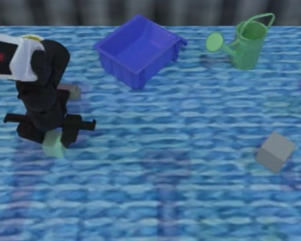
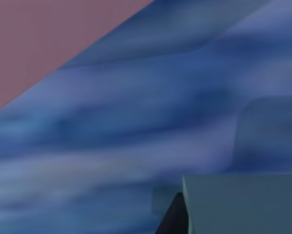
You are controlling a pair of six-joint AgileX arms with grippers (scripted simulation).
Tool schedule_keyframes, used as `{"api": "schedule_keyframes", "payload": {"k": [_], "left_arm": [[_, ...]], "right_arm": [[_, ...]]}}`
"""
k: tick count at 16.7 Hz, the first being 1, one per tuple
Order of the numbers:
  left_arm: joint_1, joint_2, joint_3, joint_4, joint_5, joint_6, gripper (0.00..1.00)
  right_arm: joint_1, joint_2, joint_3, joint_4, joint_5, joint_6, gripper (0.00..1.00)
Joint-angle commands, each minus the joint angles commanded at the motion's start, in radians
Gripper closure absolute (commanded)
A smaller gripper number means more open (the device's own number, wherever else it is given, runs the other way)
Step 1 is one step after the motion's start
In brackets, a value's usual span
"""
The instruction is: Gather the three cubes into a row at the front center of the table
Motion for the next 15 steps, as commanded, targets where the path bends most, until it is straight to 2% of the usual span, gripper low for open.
{"api": "schedule_keyframes", "payload": {"k": [3,9,15], "left_arm": [[0.002,-0.017,0.026,-0.041,0.0,0.0,1.0],[0.018,-0.108,0.123,-0.236,-0.001,-0.003,1.0],[-0.001,-0.101,0.14,-0.249,-0.002,-0.015,1.0]], "right_arm": [[0.0,0.0,0.0,0.0,0.0,0.0,0.0],[0.0,0.0,0.0,0.0,0.0,0.0,0.0],[0.0,0.0,0.0,0.0,0.0,0.0,0.0]]}}
